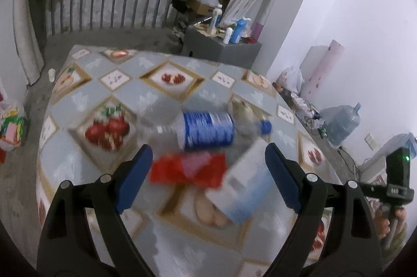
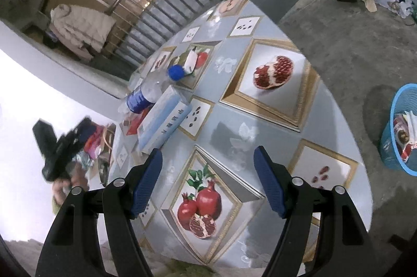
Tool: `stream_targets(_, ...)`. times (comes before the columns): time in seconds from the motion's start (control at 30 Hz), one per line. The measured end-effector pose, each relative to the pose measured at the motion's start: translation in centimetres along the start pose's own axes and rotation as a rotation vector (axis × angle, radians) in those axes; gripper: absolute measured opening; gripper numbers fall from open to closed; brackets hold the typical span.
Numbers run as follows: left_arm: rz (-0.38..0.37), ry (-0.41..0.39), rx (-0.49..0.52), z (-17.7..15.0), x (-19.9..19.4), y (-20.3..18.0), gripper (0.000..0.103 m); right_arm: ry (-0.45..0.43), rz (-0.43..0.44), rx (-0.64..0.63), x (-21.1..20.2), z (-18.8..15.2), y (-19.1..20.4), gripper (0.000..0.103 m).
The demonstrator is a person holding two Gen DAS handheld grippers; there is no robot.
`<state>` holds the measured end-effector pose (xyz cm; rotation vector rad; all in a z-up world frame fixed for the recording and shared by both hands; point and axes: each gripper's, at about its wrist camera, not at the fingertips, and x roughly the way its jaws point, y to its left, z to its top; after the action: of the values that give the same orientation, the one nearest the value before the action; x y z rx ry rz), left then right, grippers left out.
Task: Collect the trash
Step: 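Grasp the Pepsi bottle with the left tool while the right tool grasps the white-blue box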
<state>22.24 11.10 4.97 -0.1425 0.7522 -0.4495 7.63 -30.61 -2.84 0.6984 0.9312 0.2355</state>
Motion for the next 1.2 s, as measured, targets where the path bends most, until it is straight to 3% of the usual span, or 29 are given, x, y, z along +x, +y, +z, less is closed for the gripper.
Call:
stream_targets(0.1,0.02,0.011,0.021,2.5,2.8,1.4,0.083,0.013,-0.004,0.0,0.6,0.4,0.4,0.071)
stream_targets(0.2,0.055,0.074,0.005,4.8,6.5,3.2,0.064,0.019,-0.006,-0.006,0.9,0.6,0.8,0.071)
stream_targets(0.23,0.059,0.096,-0.01,5.3,7.7,3.7,0.063,0.02,-0.007,-0.008,1.1,0.6,0.9,0.071)
stream_targets(0.3,0.072,0.172,-0.017,6.3,10.7,4.6,0.058,0.025,-0.007,-0.007,1.2,0.6,1.0,0.071)
stream_targets(0.43,0.095,0.355,-0.034,6.1,15.2,5.4,0.058,0.025,-0.009,-0.005,1.1,0.6,1.0,0.071)
stream_targets(0.47,0.071,0.39,-0.051,5.8,15.5,5.3,0.057,0.023,-0.007,-0.005,0.9,0.5,1.0,0.071)
stream_targets(0.67,-0.071,0.436,-0.031,2.5,12.0,2.7,0.058,0.016,-0.006,0.014,0.4,0.5,0.1,0.071)
stream_targets(0.87,-0.21,0.498,-0.09,-3.2,7.5,0.2,0.059,0.018,0.018,0.025,0.3,0.1,-0.2,0.071)
stream_targets(1.03,-0.281,0.489,-0.145,-6.9,4.7,-1.8,0.059,0.036,0.027,0.035,0.7,-0.2,-0.1,0.071)
stream_targets(1.2,-0.257,0.414,-0.164,-8.6,2.8,-2.6,0.062,0.06,0.018,0.043,0.9,-0.9,0.1,0.071)
